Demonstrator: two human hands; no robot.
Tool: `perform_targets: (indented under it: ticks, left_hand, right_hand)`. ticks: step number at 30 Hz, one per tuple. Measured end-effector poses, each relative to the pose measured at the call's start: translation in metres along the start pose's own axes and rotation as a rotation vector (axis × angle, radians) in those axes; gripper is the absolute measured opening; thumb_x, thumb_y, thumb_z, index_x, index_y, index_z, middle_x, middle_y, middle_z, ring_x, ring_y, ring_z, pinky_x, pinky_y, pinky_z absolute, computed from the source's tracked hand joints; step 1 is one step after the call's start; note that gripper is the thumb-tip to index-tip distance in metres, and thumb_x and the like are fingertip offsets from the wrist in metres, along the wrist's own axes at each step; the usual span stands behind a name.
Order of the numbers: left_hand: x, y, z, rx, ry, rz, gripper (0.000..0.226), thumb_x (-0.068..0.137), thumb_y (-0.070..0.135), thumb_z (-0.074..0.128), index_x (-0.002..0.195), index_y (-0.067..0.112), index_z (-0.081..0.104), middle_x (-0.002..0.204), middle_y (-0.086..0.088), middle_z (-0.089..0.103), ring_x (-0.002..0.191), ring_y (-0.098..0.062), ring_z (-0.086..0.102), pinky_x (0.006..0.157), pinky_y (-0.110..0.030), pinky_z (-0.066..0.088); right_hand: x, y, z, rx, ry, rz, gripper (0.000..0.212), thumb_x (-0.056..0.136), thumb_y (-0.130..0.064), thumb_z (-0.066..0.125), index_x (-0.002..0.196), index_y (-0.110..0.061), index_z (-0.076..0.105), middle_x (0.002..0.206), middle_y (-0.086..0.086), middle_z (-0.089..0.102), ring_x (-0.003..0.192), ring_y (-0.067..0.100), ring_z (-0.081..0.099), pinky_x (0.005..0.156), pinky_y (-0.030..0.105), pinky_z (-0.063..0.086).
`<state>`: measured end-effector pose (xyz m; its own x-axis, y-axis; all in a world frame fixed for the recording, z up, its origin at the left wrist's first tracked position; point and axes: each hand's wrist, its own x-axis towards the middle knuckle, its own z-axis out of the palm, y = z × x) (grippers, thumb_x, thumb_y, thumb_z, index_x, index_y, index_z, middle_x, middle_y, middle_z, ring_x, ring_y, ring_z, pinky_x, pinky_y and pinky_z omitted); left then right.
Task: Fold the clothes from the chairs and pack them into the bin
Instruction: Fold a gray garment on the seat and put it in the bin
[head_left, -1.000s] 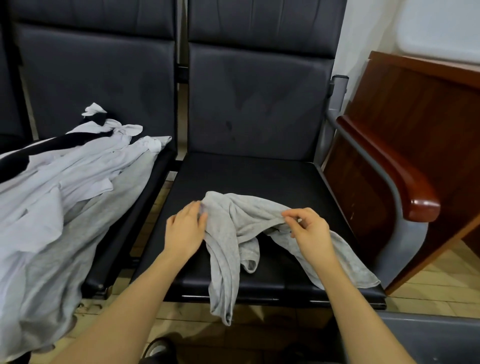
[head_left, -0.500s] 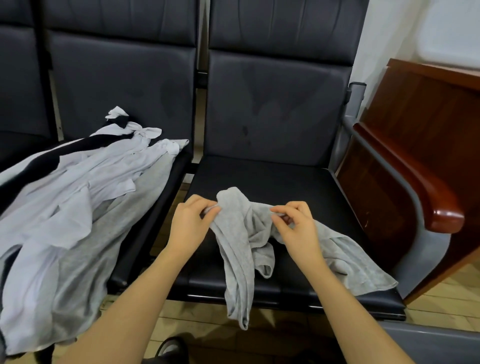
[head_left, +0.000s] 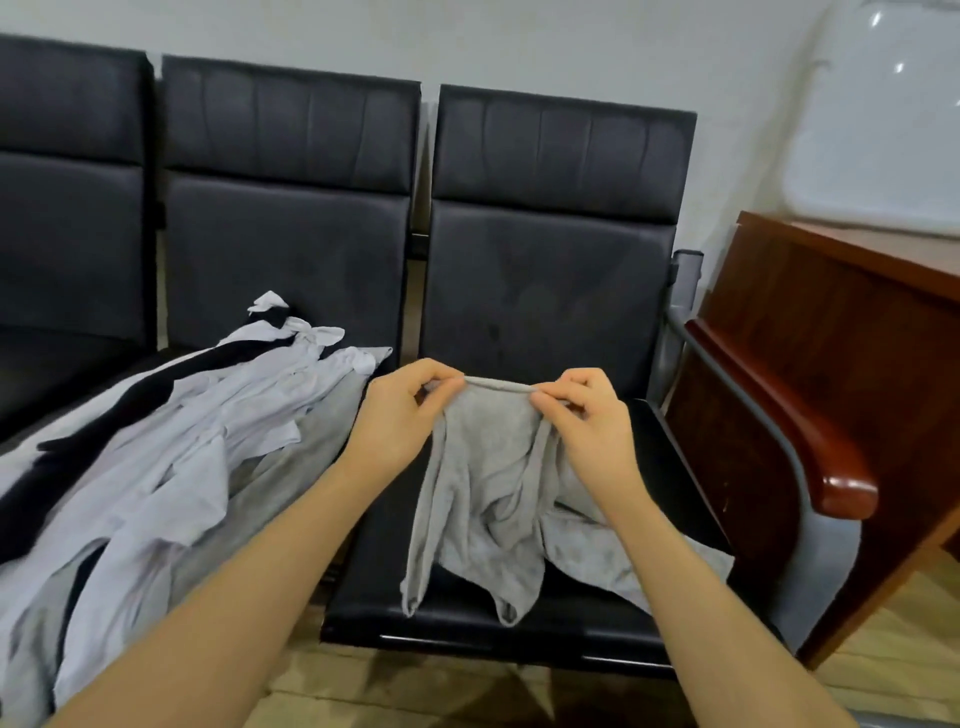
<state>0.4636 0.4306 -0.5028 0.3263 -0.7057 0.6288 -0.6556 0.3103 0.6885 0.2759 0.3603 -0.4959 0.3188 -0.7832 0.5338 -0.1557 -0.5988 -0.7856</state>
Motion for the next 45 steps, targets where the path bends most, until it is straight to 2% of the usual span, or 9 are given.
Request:
perform_targets:
  ticks: [5, 9, 15, 20, 27, 31, 34, 40, 45]
  left_hand:
    - [0.001, 0.008, 0.015, 0.268, -0.117, 0.208, 0.027, 0.091, 0.039, 0.055, 0.084, 0.015, 0.065, 0.075, 0.006, 0.063, 0.068, -0.011, 0.058, 0.069, -0.029, 0.045]
    - [-0.031, -0.007, 0.042, 0.360, -0.225, 0.302, 0.040, 0.086, 0.050, 0.047, 0.080, 0.018, 0.070, 0.070, 0.008, 0.059, 0.063, -0.006, 0.051, 0.063, -0.031, 0.044]
    - [-0.083, -0.035, 0.077, 0.229, -0.455, 0.033, 0.054, 0.090, 0.052, 0.033, 0.118, 0.018, 0.066, 0.117, 0.003, 0.065, 0.106, -0.015, 0.059, 0.090, -0.039, 0.047]
    - [-0.097, -0.040, 0.093, 0.182, -0.591, 0.003, 0.058, 0.087, 0.054, 0.033, 0.111, 0.014, 0.067, 0.109, 0.000, 0.067, 0.099, -0.019, 0.061, 0.087, -0.039, 0.048]
    - [-0.104, -0.049, 0.115, 0.138, -0.427, -0.100, 0.011, 0.086, 0.024, 0.067, 0.086, 0.012, 0.067, 0.085, 0.007, 0.059, 0.079, -0.013, 0.055, 0.077, -0.034, 0.045]
    - [-0.088, -0.043, 0.095, -0.001, -0.333, -0.303, 0.008, 0.091, 0.022, 0.061, 0.084, 0.017, 0.060, 0.073, -0.002, 0.062, 0.065, -0.013, 0.057, 0.064, -0.031, 0.048]
    - [-0.060, -0.032, 0.069, -0.016, -0.253, -0.276, 0.006, 0.091, 0.021, 0.061, 0.087, 0.017, 0.063, 0.075, -0.005, 0.064, 0.070, -0.021, 0.060, 0.068, -0.037, 0.051]
    - [-0.019, -0.003, 0.012, -0.021, -0.093, -0.234, 0.010, 0.090, 0.022, 0.062, 0.083, 0.016, 0.067, 0.077, -0.002, 0.065, 0.072, -0.013, 0.058, 0.070, -0.030, 0.050]
    - [0.002, 0.024, -0.023, 0.170, 0.005, -0.091, 0.012, 0.091, 0.021, 0.060, 0.089, 0.013, 0.069, 0.086, -0.001, 0.065, 0.080, -0.014, 0.059, 0.074, -0.031, 0.049]
  right_hand:
    - [0.001, 0.010, -0.033, -0.206, -0.012, -0.058, 0.011, 0.087, -0.010, 0.066, 0.093, -0.016, 0.072, 0.091, -0.011, 0.045, 0.084, -0.011, 0.049, 0.072, 0.003, 0.036]
    - [-0.030, 0.047, -0.053, -0.347, -0.094, 0.027, 0.008, 0.086, -0.012, 0.067, 0.092, -0.014, 0.073, 0.091, -0.010, 0.046, 0.082, -0.001, 0.052, 0.074, 0.006, 0.039]
    - [-0.071, 0.090, -0.076, -0.380, -0.105, 0.225, 0.004, 0.085, -0.007, 0.068, 0.087, -0.009, 0.071, 0.094, 0.000, 0.048, 0.078, 0.005, 0.053, 0.072, 0.005, 0.040]
    - [-0.086, 0.098, -0.085, -0.357, -0.103, 0.252, 0.005, 0.089, -0.017, 0.065, 0.088, -0.019, 0.069, 0.092, 0.001, 0.046, 0.084, 0.005, 0.050, 0.075, 0.003, 0.036]
    - [-0.094, 0.111, -0.059, -0.439, -0.021, 0.178, 0.015, 0.079, -0.003, 0.073, 0.092, -0.009, 0.069, 0.092, -0.009, 0.038, 0.087, -0.004, 0.045, 0.079, -0.001, 0.033]
    - [-0.093, 0.106, -0.068, -0.415, 0.005, 0.151, 0.012, 0.083, -0.007, 0.071, 0.095, -0.007, 0.069, 0.096, -0.002, 0.043, 0.090, 0.001, 0.047, 0.082, 0.002, 0.035]
    - [-0.083, 0.092, -0.080, -0.441, 0.010, 0.070, 0.016, 0.084, -0.003, 0.068, 0.100, -0.006, 0.068, 0.099, 0.004, 0.048, 0.090, 0.002, 0.050, 0.081, 0.005, 0.038]
    - [-0.053, 0.046, -0.090, -0.499, 0.015, -0.071, 0.012, 0.085, 0.004, 0.064, 0.093, -0.003, 0.071, 0.093, 0.001, 0.054, 0.082, 0.003, 0.053, 0.077, 0.003, 0.038]
    - [-0.019, -0.002, -0.101, -0.561, 0.064, -0.140, 0.010, 0.088, -0.003, 0.062, 0.092, -0.007, 0.070, 0.091, -0.003, 0.056, 0.080, 0.002, 0.051, 0.076, 0.003, 0.037]
